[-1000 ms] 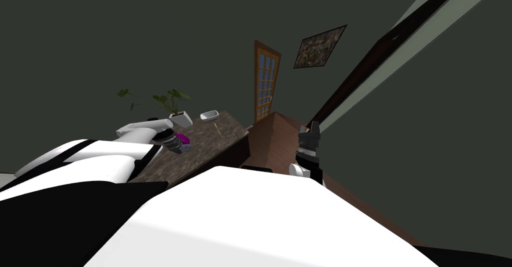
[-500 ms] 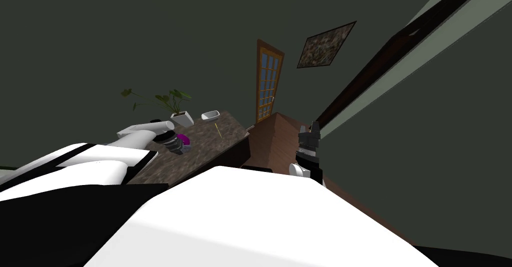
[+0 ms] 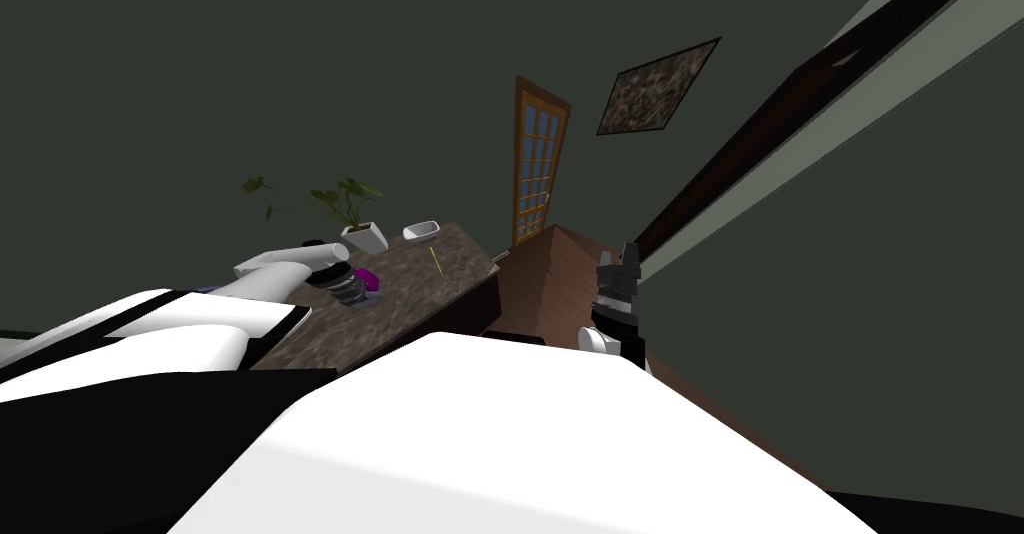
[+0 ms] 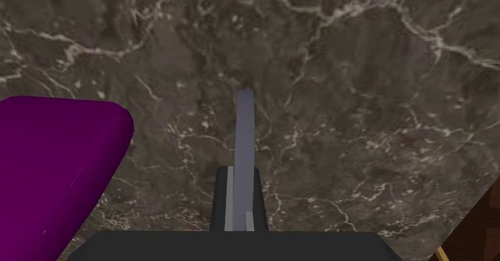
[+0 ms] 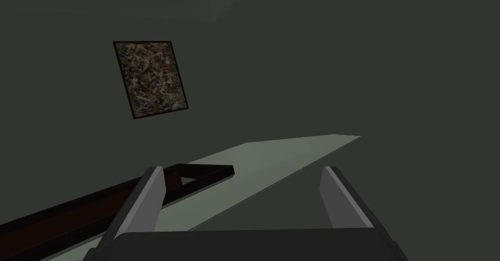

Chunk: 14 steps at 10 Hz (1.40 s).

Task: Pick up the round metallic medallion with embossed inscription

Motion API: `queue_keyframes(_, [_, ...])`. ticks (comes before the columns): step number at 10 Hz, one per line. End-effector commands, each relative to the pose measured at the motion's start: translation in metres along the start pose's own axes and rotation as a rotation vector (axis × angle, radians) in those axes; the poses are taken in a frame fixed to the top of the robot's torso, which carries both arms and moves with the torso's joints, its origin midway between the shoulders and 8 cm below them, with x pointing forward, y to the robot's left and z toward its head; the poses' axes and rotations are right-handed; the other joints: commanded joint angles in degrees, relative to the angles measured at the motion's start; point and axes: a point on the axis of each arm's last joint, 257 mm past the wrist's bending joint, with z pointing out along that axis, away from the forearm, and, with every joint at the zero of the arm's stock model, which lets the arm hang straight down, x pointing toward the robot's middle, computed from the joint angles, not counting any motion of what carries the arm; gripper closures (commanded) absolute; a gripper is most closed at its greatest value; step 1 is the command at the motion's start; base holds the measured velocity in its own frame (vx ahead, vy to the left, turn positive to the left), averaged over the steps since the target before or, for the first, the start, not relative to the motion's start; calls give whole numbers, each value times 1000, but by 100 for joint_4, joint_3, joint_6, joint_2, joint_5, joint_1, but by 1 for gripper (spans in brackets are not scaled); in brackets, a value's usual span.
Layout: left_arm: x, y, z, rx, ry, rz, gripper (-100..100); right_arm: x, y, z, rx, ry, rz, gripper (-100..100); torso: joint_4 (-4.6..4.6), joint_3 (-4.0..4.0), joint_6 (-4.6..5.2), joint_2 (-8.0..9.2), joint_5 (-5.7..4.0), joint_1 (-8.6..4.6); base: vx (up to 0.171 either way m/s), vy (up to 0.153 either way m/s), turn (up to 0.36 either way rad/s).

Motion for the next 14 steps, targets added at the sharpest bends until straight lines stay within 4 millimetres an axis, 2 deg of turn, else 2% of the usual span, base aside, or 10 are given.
queue_keyframes(1, [0, 0, 0, 0, 0, 0, 100, 0, 0, 0, 0, 0, 0, 0, 0, 0, 0, 0, 0, 0, 0, 0, 0])
queue_keyframes(3, [0, 0, 0, 0, 0, 1, 100, 0, 0, 0, 0, 0, 0, 0, 0, -2, -2, -4, 1, 4, 0, 0, 0])
queue_keyframes(4, [0, 1, 0, -2, -1, 1, 0, 0, 0, 0, 0, 0, 0, 0, 2, 0, -1, -2, 1, 4, 0, 0, 0])
queue_keyframes(5, [-2, -4, -4, 3, -6, -15, 100, 0, 0, 0, 0, 0, 0, 0, 2, 0, 0, -1, 0, 3, -40, 12, -108])
queue_keyframes(10, [-4, -12, -14, 2, -10, -51, 100, 0, 0, 0, 0, 0, 0, 0, 12, 16, 5, 23, -7, 0, -59, 10, -69])
queue_keyframes(14, [1, -11, -20, -21, -1, -74, 100, 0, 0, 0, 0, 0, 0, 0, 15, 21, 4, 29, -6, -5, -65, 8, -77])
